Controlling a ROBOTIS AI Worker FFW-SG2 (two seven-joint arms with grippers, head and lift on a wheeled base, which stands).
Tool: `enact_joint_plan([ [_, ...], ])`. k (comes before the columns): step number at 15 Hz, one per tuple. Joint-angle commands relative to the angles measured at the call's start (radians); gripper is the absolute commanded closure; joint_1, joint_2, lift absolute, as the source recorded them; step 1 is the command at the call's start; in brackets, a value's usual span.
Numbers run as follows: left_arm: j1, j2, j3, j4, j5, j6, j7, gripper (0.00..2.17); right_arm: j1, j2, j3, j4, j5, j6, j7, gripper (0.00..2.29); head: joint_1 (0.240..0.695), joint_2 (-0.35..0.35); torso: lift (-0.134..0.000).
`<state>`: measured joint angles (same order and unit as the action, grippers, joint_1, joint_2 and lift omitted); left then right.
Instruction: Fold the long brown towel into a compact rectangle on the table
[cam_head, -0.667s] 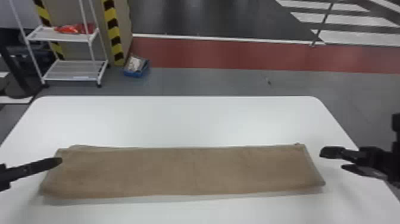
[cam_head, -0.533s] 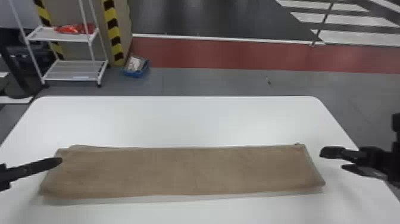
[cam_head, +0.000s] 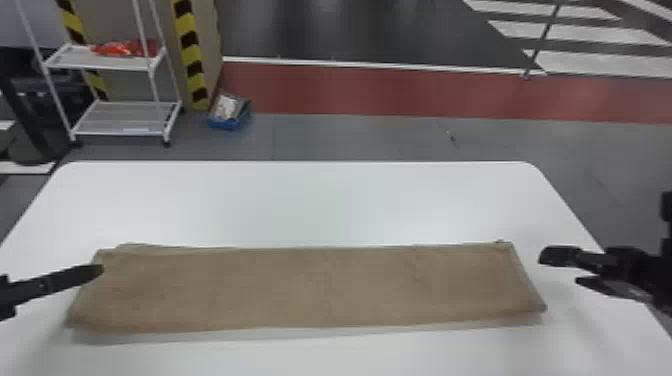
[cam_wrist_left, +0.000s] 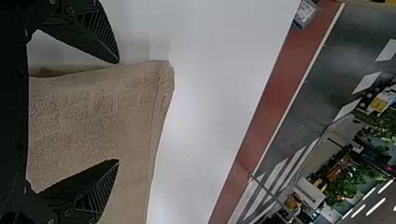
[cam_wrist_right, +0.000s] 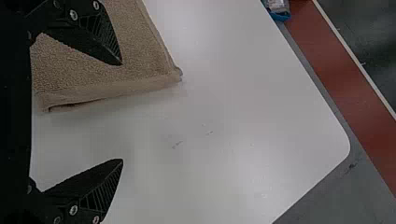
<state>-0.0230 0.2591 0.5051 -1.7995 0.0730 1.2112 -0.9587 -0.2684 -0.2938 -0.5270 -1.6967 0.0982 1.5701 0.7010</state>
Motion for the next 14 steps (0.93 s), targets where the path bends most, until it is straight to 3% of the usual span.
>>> enact_joint_plan([
  [1, -0.002, 0.000, 0.000, 0.002, -0.004, 0.000, 0.000, 0.14, 0.000, -0.001, -0.002, 0.000, 0.000, 0.002, 0.000, 0.16, 0.695, -0.102, -0.125],
  [9, -0.032, 0.000, -0.014, 0.069, -0.030, -0.037, 0.017, 0.14, 0.012, -0.001, -0.010, -0.001, -0.008, 0.002, 0.003, 0.16, 0.695, -0.098, -0.125],
  [12, -0.034, 0.000, -0.042, 0.068, -0.098, -0.061, 0.021, 0.14, 0.012, 0.001, -0.010, -0.001, -0.008, 0.002, 0.003, 0.16, 0.695, -0.092, -0.125],
  [14, -0.032, -0.004, -0.042, 0.066, -0.099, -0.071, 0.006, 0.15, 0.009, 0.001, -0.010, -0.001, -0.008, 0.002, 0.003, 0.16, 0.695, -0.089, -0.125],
])
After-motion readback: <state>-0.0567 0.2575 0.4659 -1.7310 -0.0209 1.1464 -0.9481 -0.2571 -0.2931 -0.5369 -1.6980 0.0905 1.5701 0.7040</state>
